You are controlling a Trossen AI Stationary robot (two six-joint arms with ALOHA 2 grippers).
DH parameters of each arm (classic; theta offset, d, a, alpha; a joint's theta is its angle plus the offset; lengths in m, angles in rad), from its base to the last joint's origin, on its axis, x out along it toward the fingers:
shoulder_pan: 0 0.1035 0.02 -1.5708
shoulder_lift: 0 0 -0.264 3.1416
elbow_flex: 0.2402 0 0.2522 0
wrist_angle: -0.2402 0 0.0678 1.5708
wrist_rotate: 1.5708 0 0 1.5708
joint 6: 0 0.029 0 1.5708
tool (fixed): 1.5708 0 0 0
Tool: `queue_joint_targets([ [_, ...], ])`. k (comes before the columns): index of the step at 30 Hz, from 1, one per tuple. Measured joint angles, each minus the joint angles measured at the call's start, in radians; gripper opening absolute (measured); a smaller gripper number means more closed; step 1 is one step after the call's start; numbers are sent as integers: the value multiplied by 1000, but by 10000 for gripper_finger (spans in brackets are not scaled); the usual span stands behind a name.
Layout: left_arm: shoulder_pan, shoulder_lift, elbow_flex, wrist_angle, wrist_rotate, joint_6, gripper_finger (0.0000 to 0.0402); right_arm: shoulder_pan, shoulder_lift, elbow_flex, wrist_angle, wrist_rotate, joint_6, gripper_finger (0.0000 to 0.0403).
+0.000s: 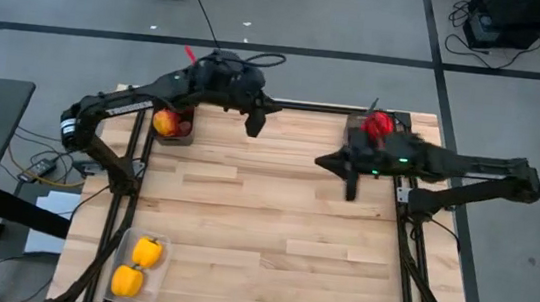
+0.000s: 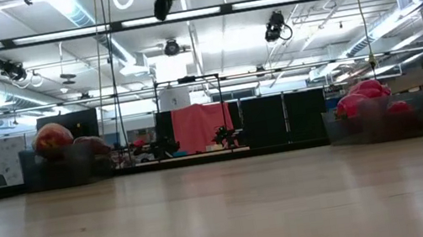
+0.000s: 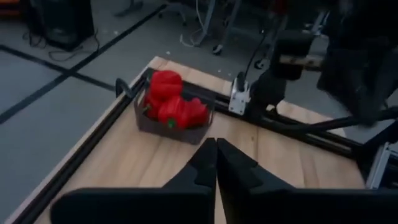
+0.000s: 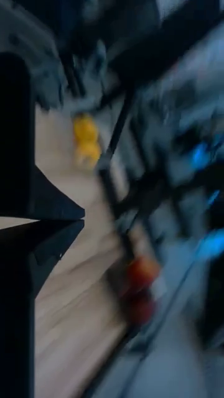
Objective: Sort produce into baskets
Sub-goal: Return to Home Position
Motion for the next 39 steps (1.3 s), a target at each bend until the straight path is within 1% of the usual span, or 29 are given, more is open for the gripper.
queue_joint_targets([
  [2,-10,-26,0,-2,-6,-1,7,20,-34,1,54,-16,-67,27],
  [5,-34,-53,0,-1,-13,7,7,30,-42,2,63,-16,-181,31],
  [7,-58,-65,0,6,-16,21,11,30,-18,2,49,-16,-273,28],
  [8,-68,-70,0,9,-21,22,12,29,2,1,43,-16,-293,25],
  [10,-86,-78,0,9,-25,24,13,21,51,0,66,-20,-278,17],
  [11,-98,-82,0,9,-32,26,13,17,78,0,108,-22,-255,13],
  [13,-126,-105,-12,19,-64,27,11,13,135,0,256,-39,-202,8],
  [15,-163,-150,-47,57,-100,29,9,13,193,0,425,-105,-212,6],
  [17,-193,-219,-106,85,-140,28,9,25,237,0,562,-145,-243,6],
  [19,-216,-292,-183,135,-187,11,8,35,262,0,638,-141,-255,6],
  [22,-228,-394,-320,224,-214,-38,8,44,275,0,653,-125,-231,6],
  [25,-231,-478,-445,348,-210,-101,8,53,283,0,655,-158,-204,6],
  [28,-235,-516,-545,435,-202,-135,9,59,299,1,640,-134,-179,8],
  [31,-239,-511,-623,481,-177,-136,12,52,326,1,582,-87,-104,18],
  [33,-243,-499,-657,495,-143,-136,15,43,344,1,578,-109,-23,24],
  [34,-243,-490,-669,501,-133,-136,15,38,351,1,589,-134,-9,25],
  [37,-254,-457,-700,519,-133,-185,13,32,359,1,622,-160,-29,18],
  [39,-271,-439,-712,605,-133,-169,7,27,348,1,624,-157,-67,8],
])
